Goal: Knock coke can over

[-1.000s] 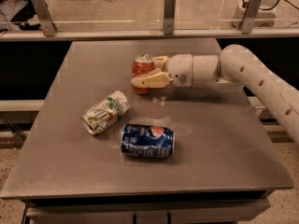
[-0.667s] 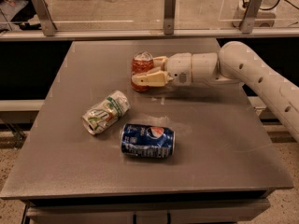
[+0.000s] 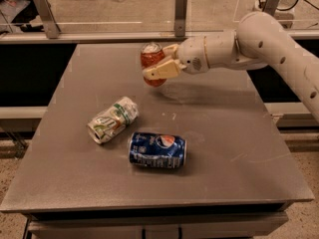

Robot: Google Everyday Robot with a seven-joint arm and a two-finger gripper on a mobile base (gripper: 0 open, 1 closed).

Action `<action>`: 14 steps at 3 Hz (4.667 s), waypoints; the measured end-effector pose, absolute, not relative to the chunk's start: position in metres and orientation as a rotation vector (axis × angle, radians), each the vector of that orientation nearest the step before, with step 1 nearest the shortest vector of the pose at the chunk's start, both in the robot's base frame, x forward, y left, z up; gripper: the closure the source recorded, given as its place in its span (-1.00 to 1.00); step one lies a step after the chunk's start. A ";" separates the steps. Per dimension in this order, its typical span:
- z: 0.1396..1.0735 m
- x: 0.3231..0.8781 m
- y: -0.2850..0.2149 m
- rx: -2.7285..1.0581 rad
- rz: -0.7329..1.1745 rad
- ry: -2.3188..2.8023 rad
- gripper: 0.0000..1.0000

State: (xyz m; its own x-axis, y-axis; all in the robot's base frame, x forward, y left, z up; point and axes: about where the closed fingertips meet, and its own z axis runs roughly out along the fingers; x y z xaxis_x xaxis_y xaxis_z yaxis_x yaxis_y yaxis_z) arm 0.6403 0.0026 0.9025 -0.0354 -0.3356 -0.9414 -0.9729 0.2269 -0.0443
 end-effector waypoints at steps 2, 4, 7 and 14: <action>0.951 0.655 -0.019 -1.437 0.618 1.699 1.00; 0.919 0.630 -0.061 -1.856 0.209 2.055 1.00; 0.871 0.590 -0.071 -2.116 0.204 2.151 0.63; 0.873 0.565 -0.102 -2.113 0.120 1.917 -1.00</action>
Offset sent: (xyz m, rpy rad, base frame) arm -0.0043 -0.0642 0.0390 -0.6992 0.1400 0.0822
